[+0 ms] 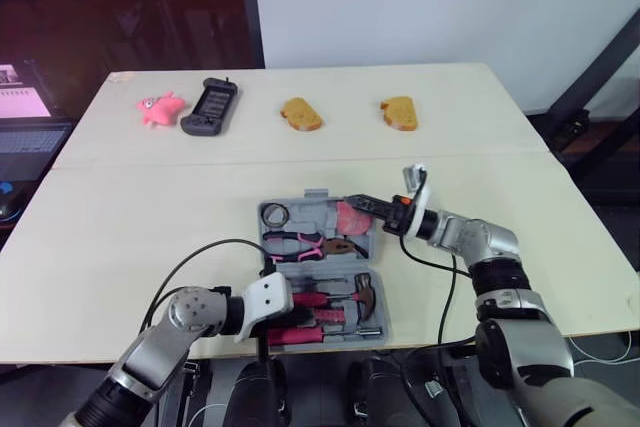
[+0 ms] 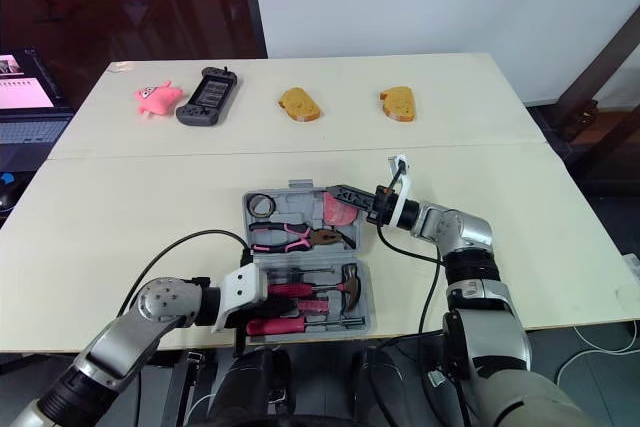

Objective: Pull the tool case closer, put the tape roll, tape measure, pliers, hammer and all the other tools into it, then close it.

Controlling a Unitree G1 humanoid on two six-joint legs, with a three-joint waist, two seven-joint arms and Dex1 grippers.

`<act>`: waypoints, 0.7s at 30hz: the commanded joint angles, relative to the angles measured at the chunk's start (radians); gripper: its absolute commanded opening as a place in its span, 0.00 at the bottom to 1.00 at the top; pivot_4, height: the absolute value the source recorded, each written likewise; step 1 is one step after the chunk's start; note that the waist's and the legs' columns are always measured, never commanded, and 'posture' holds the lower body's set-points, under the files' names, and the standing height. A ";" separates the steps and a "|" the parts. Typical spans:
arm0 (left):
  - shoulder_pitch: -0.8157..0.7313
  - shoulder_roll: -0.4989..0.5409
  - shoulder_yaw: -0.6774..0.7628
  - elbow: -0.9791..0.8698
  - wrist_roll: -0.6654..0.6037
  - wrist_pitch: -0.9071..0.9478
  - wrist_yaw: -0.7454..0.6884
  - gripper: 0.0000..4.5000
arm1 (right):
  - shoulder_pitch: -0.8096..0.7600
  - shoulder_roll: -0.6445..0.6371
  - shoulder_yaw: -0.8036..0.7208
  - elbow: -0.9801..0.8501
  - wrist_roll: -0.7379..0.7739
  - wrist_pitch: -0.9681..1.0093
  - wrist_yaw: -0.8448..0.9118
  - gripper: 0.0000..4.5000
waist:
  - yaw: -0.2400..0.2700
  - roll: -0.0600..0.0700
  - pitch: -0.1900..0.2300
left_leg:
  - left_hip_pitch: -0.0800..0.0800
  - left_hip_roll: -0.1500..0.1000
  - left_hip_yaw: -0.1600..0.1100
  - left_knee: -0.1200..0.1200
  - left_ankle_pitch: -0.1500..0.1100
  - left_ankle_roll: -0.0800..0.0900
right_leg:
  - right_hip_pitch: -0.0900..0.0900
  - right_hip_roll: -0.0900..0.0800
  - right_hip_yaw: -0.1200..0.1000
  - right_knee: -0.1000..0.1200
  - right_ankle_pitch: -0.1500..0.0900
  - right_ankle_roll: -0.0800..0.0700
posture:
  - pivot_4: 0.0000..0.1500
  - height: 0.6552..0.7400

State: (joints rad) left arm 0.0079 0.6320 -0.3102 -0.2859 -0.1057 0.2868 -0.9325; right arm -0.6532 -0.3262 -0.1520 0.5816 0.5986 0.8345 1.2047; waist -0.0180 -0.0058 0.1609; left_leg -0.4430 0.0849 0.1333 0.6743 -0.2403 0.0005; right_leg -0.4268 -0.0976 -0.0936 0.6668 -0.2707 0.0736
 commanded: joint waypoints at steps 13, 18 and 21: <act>0.266 0.270 0.805 0.027 -0.366 0.054 -0.224 0.00 | 0.099 -0.138 0.075 -0.309 0.130 0.103 0.265 1.00 | 0.001 0.001 0.001 | 0.000 -0.001 0.001 -0.007 0.002 -0.003 | -0.003 -0.001 0.000 -0.002 0.000 -0.001 | 1.00 0.75; 0.271 0.242 0.823 0.077 -0.360 -0.010 -0.217 0.00 | 0.226 -0.254 0.130 -0.578 0.203 0.180 0.320 1.00 | 0.007 0.001 0.002 | 0.000 0.000 0.000 -0.008 0.002 -0.004 | -0.003 -0.004 -0.001 -0.003 -0.001 -0.002 | 1.00 0.75; 0.267 0.235 0.804 0.097 -0.322 -0.052 -0.199 0.00 | 0.281 -0.315 0.106 -0.680 0.237 0.183 0.314 1.00 | 0.006 0.000 0.002 | 0.000 0.000 0.001 -0.008 0.002 -0.004 | -0.003 -0.005 -0.001 -0.003 -0.001 -0.002 | 1.00 0.75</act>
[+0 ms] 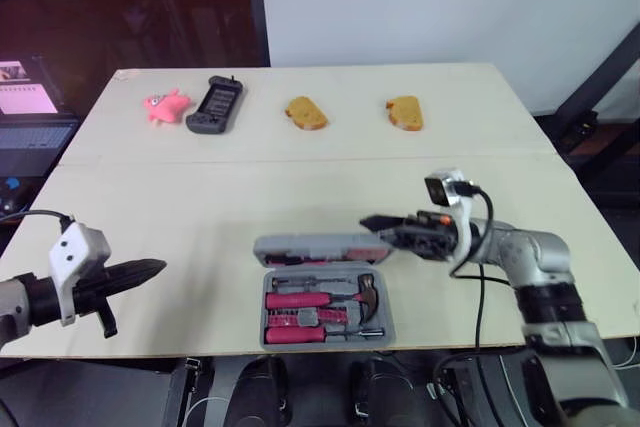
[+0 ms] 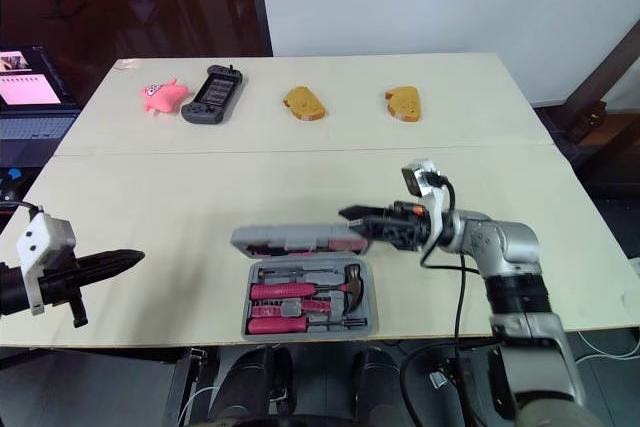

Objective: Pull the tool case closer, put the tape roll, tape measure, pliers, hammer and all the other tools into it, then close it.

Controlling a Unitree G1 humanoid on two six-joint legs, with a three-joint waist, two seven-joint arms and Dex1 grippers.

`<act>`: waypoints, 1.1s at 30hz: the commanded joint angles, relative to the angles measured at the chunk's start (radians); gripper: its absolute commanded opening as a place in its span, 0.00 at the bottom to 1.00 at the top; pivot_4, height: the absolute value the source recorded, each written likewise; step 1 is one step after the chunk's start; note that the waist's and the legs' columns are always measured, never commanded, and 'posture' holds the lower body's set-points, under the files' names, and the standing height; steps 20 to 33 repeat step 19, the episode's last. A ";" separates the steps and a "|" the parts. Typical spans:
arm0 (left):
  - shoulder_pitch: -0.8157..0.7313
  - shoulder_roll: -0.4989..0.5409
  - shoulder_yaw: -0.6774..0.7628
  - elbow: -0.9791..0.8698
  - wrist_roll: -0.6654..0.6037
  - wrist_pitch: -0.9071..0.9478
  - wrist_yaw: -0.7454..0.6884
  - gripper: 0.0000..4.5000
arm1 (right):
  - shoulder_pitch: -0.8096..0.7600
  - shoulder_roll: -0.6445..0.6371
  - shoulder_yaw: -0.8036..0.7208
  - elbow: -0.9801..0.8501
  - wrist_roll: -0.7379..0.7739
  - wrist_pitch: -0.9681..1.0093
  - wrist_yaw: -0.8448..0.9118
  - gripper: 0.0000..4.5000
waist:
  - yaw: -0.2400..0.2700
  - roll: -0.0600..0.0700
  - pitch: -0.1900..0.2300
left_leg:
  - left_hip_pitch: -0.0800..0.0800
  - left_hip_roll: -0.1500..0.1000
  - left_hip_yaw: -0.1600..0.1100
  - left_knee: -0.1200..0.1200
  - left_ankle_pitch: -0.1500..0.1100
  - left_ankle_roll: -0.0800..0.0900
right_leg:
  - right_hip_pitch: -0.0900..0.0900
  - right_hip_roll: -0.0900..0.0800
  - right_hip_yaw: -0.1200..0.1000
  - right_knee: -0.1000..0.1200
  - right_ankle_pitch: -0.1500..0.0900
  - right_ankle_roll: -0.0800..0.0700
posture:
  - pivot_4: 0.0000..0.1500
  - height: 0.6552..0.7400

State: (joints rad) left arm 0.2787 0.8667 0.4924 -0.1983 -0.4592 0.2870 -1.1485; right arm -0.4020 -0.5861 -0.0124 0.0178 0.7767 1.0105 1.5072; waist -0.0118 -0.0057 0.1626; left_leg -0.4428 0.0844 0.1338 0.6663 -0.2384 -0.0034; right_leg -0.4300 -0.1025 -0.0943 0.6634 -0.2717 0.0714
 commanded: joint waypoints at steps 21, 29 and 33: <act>-0.084 0.115 0.002 0.132 0.059 -0.111 -0.064 0.00 | 0.410 -0.307 -0.247 -0.318 -0.295 -0.681 -0.168 1.00 | 0.001 -0.002 0.001 | 0.000 -0.001 0.000 -0.001 0.000 0.000 | 0.000 0.001 0.000 -0.001 -0.001 -0.002 | 1.00 0.75; -0.084 0.115 0.002 0.132 0.059 -0.111 -0.064 0.00 | 0.410 -0.307 -0.247 -0.318 -0.295 -0.681 -0.168 1.00 | 0.001 -0.002 0.001 | 0.000 -0.001 0.000 -0.001 0.000 0.000 | 0.000 0.001 0.000 -0.001 -0.001 -0.002 | 1.00 0.75; -0.084 0.115 0.002 0.132 0.059 -0.111 -0.064 0.00 | 0.410 -0.307 -0.247 -0.318 -0.295 -0.681 -0.168 1.00 | 0.001 -0.002 0.001 | 0.000 -0.001 0.000 -0.001 0.000 0.000 | 0.000 0.001 0.000 -0.001 -0.001 -0.002 | 1.00 0.75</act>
